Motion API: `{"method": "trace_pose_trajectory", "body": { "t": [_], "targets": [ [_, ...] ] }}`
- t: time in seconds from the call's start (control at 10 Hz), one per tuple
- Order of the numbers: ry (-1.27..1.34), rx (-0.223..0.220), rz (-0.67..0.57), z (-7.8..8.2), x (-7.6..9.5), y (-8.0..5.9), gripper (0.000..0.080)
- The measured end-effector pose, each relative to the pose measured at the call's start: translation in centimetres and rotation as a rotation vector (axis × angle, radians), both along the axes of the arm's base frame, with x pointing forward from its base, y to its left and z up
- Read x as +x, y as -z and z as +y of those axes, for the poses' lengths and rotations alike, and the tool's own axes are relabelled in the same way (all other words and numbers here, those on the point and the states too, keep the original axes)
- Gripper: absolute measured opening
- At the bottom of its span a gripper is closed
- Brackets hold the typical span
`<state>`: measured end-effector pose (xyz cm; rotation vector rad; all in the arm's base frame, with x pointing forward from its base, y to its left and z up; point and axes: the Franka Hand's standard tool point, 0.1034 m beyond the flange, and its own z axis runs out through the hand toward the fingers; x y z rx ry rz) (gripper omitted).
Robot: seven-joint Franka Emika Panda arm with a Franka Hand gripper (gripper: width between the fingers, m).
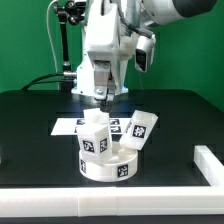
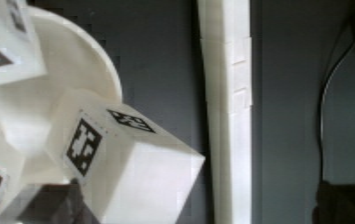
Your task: Assemble stool
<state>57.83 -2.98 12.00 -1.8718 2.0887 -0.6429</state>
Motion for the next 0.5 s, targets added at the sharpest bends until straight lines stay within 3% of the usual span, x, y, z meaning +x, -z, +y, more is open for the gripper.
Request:
{"method": "trace_pose_trajectory", "body": {
  "t": [0.1,0.2,0.5],
  "targets": [
    [-0.123,-0.069,0.026,0.0,-0.2,0.2,0.0648],
    [-0.190,-0.108,0.043,0.0,-0.5,0.4,0.0648],
    [-0.590,-0.314,0.105,1.1,-0.1,0.2,0.0648]
  ]
}}
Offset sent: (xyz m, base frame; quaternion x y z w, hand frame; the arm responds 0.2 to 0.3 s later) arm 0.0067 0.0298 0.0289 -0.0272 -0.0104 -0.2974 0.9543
